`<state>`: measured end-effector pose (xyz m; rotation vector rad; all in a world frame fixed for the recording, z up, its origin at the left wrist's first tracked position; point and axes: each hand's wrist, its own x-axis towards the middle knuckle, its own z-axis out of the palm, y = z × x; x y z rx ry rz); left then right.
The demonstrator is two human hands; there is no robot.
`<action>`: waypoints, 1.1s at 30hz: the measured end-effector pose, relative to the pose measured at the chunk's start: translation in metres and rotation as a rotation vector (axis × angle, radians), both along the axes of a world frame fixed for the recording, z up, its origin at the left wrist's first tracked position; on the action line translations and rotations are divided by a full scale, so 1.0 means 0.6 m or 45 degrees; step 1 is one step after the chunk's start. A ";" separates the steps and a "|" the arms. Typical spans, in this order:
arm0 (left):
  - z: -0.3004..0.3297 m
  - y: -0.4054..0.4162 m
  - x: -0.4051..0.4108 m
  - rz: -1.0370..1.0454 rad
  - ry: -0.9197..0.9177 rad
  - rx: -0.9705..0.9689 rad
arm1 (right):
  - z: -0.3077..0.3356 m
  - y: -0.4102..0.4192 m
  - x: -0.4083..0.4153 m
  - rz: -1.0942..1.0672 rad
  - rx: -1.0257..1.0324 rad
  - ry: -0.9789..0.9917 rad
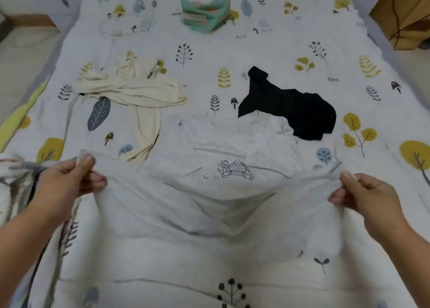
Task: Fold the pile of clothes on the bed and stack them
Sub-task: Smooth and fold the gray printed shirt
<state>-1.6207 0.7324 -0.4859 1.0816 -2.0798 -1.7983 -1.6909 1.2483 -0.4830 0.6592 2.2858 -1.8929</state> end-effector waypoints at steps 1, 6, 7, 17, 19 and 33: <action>0.001 -0.007 -0.023 0.035 0.015 -0.016 | 0.002 -0.002 -0.025 -0.054 -0.004 0.020; 0.001 -0.028 -0.134 0.112 0.038 0.004 | -0.007 -0.022 -0.142 -0.317 -0.002 0.059; -0.001 -0.027 -0.156 0.131 0.047 0.047 | -0.014 -0.028 -0.162 -0.345 0.019 0.063; -0.101 0.015 -0.243 -0.265 -0.577 -0.232 | -0.122 -0.081 -0.240 0.107 0.684 -0.288; -0.115 0.017 -0.256 -0.343 -0.578 -0.430 | -0.129 -0.079 -0.246 0.108 0.787 -0.253; -0.117 0.022 -0.315 -0.387 -0.441 -1.478 | -0.114 -0.143 -0.274 0.477 1.554 0.470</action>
